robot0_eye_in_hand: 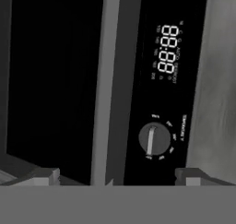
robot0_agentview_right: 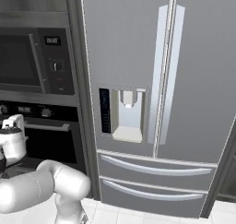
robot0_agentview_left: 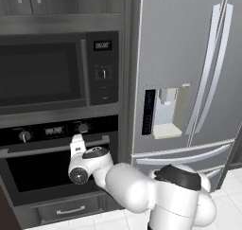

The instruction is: Take the baked cake out of the oven and place it on the plate for cooling. Then close the oven door.

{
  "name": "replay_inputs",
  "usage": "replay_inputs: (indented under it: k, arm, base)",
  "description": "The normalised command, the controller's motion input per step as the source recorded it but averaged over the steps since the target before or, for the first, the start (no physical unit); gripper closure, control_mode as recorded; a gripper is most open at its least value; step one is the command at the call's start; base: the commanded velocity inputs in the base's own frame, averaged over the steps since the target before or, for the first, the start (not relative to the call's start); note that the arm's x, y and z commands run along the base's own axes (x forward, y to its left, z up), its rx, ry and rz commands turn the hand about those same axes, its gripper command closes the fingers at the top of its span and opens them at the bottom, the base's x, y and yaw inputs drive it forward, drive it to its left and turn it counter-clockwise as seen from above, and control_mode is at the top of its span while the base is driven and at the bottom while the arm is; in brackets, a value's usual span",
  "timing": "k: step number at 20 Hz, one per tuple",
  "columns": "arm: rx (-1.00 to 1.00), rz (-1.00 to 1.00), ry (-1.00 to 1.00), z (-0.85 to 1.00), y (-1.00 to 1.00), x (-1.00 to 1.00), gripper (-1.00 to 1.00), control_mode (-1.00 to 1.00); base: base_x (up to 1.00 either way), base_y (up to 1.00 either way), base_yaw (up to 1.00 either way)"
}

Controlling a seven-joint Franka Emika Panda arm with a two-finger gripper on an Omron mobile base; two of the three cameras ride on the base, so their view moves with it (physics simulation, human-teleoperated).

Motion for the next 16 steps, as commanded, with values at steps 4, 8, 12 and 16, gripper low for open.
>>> replay_inputs:
  k: [4,8,12,16]
  arm:
    - [-0.05,0.00,-0.06,-0.15,0.08,0.17,-1.00,-1.00]
    - [-0.06,0.00,-0.02,-0.19,0.17,0.26,-1.00,-1.00]
    - [-0.03,0.00,-0.04,-0.17,0.21,0.33,-1.00,-1.00]
    - [0.00,0.00,-0.04,-0.20,0.12,0.31,-1.00,-1.00]
  base:
    - [0.00,0.00,0.00]
    - [0.00,0.00,0.00]
    - [0.00,0.00,0.00]
    - [0.00,0.00,0.00]
